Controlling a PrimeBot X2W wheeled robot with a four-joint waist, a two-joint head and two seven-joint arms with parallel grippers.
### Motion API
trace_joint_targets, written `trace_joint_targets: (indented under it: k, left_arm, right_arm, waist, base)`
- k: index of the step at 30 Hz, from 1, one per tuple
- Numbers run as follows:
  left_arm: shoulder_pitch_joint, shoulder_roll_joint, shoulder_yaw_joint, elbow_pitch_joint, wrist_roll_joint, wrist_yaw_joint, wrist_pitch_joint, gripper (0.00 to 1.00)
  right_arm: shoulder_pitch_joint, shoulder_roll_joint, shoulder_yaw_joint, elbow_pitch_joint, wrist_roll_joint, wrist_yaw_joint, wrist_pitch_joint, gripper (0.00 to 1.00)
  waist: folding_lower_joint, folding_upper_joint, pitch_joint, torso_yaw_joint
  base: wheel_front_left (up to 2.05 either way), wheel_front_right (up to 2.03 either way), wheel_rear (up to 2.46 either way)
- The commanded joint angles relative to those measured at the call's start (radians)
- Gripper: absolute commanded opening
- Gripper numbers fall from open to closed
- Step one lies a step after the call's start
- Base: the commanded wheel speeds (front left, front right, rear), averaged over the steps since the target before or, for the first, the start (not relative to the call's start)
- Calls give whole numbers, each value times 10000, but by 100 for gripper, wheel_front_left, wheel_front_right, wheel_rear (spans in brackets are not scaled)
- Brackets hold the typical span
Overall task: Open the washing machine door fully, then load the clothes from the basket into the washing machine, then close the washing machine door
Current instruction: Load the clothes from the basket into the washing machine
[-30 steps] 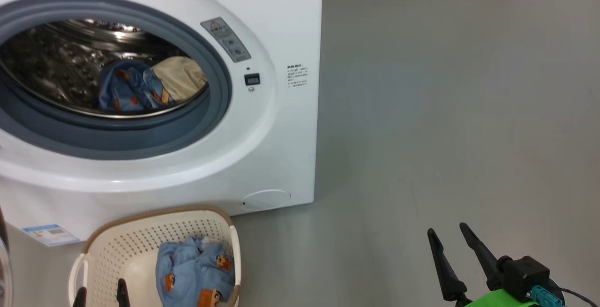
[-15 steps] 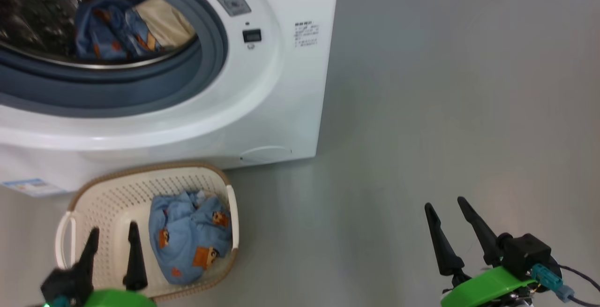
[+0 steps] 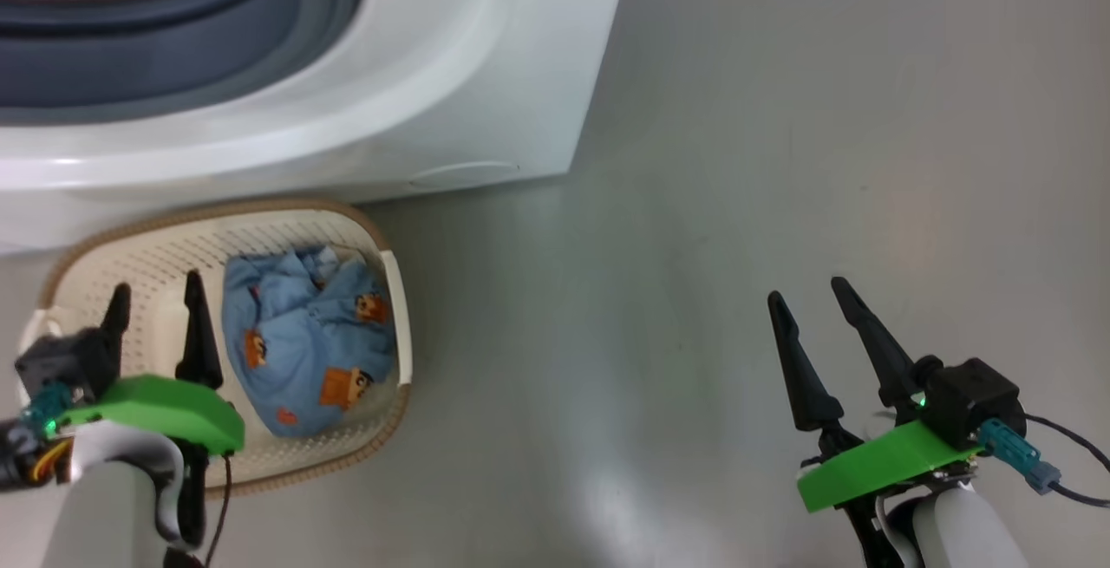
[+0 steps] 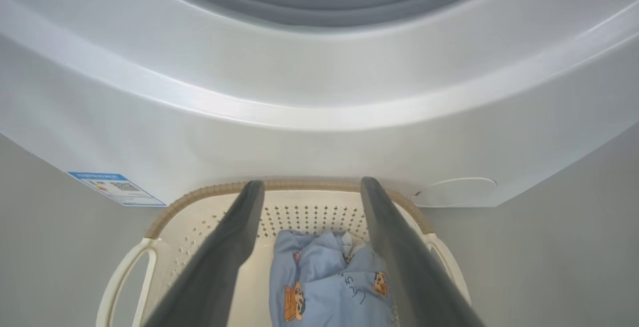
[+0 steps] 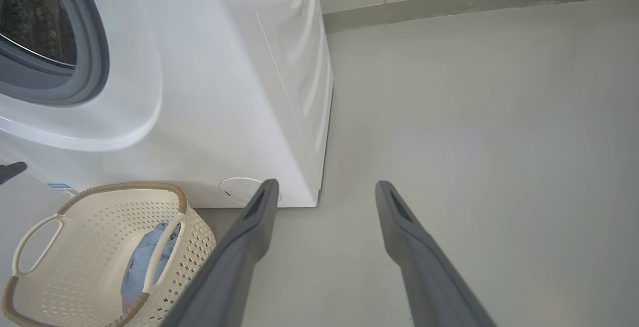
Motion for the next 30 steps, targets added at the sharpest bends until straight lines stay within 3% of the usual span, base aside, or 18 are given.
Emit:
trace_joint_targets:
  k: [1, 13, 30]
  left_arm:
    - [-117, 373, 272, -36, 6, -75, -65, 100]
    - [-2233, 1214, 111, 3691, -316, -578, 80, 100]
    - [-3882, 1923, -690, 5851, -415, -854, 970, 100]
  right_arm:
    - [-55, 55, 258, -250, -88, 16, -116, 100]
    - [-580, 115, 350, -429, 50, 16, -117, 100]
    - [-860, 119, 500, -564, 481, 16, -118, 100]
  waist:
    - [0, 0, 873, -353]
    - [0, 0, 2272, -867]
    - [0, 0, 3455, -1177]
  base:
    - [0, 0, 0]
    - [0, 0, 0]
    - [0, 0, 0]
